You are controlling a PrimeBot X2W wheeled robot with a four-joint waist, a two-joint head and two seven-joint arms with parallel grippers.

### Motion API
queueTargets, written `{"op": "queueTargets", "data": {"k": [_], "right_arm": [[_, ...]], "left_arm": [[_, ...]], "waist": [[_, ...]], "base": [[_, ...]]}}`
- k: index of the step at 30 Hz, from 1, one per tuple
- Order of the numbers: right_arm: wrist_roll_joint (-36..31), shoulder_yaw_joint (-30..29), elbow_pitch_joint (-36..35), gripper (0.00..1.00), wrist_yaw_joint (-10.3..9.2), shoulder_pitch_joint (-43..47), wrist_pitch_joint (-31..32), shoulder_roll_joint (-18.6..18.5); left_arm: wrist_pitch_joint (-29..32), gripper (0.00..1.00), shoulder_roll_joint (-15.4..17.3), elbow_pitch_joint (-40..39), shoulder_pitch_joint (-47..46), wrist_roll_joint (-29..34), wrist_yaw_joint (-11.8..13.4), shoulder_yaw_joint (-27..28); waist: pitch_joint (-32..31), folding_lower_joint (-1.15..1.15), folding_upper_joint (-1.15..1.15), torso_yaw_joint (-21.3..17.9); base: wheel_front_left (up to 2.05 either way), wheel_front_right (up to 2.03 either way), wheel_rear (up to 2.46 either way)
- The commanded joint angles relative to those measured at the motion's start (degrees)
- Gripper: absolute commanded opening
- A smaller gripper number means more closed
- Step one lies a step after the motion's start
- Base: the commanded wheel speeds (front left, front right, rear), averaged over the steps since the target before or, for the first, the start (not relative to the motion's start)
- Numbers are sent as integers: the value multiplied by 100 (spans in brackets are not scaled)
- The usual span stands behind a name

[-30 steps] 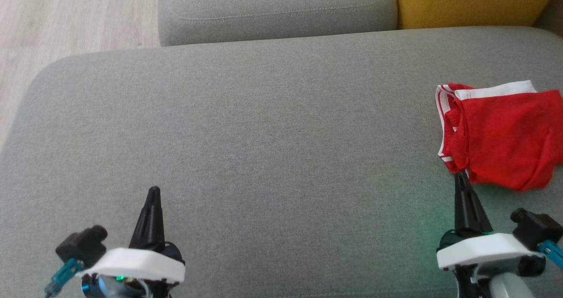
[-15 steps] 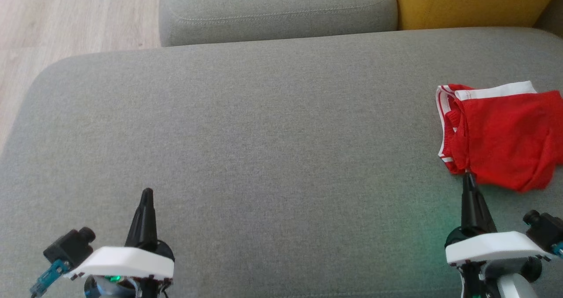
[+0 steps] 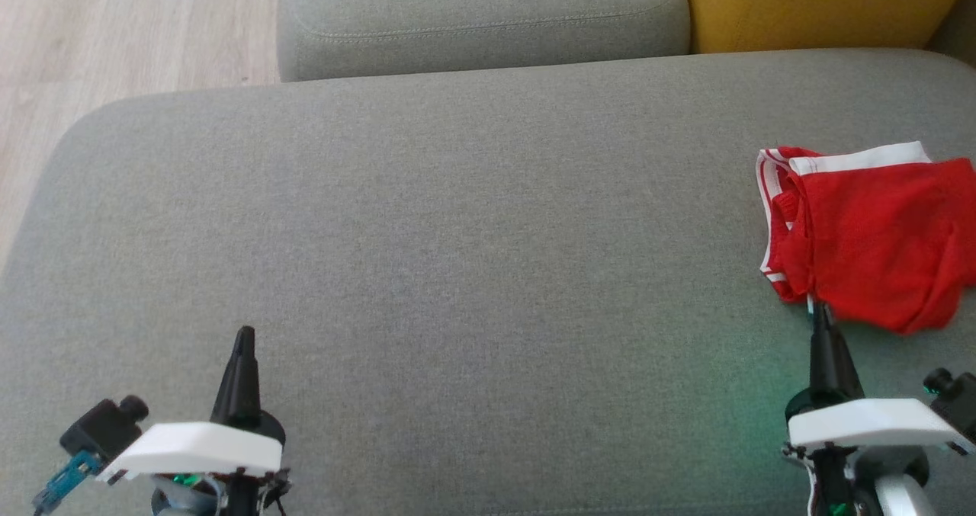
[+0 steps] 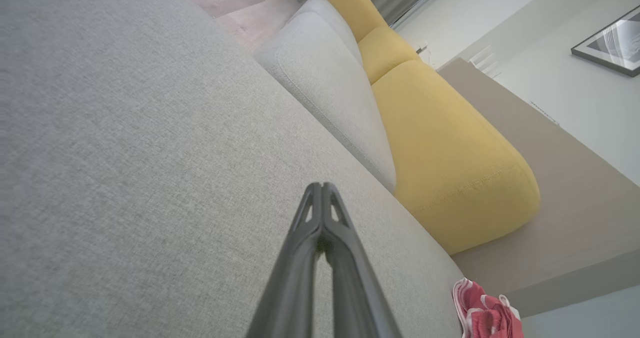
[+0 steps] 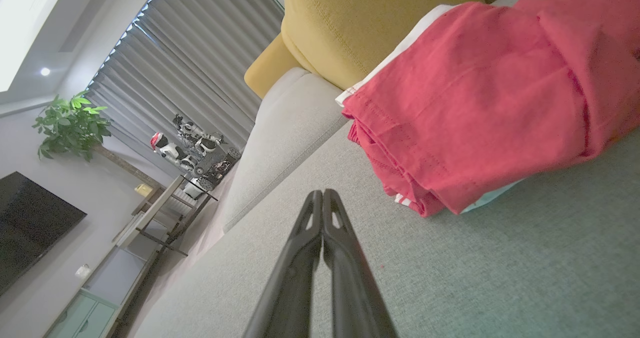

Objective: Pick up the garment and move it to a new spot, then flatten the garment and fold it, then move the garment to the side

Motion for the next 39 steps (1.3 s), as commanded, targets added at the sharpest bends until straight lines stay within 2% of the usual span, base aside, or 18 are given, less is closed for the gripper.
{"op": "queueTargets", "data": {"k": [1,39], "right_arm": [[188,9,-179,0,5,-346,35,-113],[2832,-200,-145,0,8,-500,651,-131]], "left_arm": [[25,0,90,-161,-350,-153,-60,137],[648,0,111,183,-647,-2412,-295,573]], "waist": [[-1,0,0,1],[-37,0,0,26]], "base": [[0,0,0],[0,0,0]]}}
